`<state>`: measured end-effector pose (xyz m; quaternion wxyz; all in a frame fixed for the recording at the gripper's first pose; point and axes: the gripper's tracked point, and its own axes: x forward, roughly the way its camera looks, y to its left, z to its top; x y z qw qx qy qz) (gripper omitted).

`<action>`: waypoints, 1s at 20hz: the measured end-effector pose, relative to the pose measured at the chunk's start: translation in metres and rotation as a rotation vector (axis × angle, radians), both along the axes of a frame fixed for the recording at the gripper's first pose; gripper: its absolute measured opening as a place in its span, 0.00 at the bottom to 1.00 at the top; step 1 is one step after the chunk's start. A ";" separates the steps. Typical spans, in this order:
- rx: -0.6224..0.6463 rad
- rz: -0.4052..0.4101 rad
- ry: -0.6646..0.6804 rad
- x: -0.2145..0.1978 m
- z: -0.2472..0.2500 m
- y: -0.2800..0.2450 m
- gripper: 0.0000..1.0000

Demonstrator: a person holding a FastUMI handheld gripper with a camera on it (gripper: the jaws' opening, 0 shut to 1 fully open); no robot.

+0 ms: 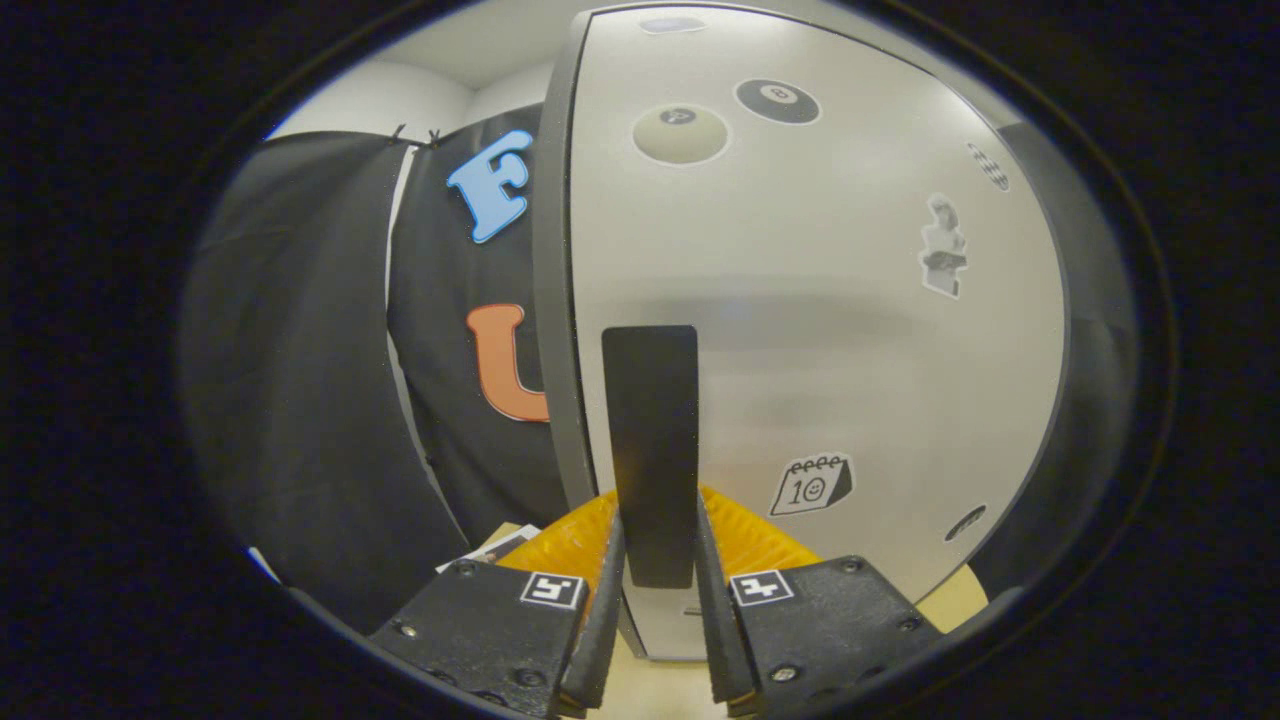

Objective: Open the shoe cabinet door, grab the shoes and put them into the shoe cabinet, then close the shoe cabinet door.

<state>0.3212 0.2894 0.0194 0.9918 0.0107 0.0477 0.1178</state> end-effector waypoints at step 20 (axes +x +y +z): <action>-0.015 0.179 0.019 -0.145 -0.014 -0.069 0.27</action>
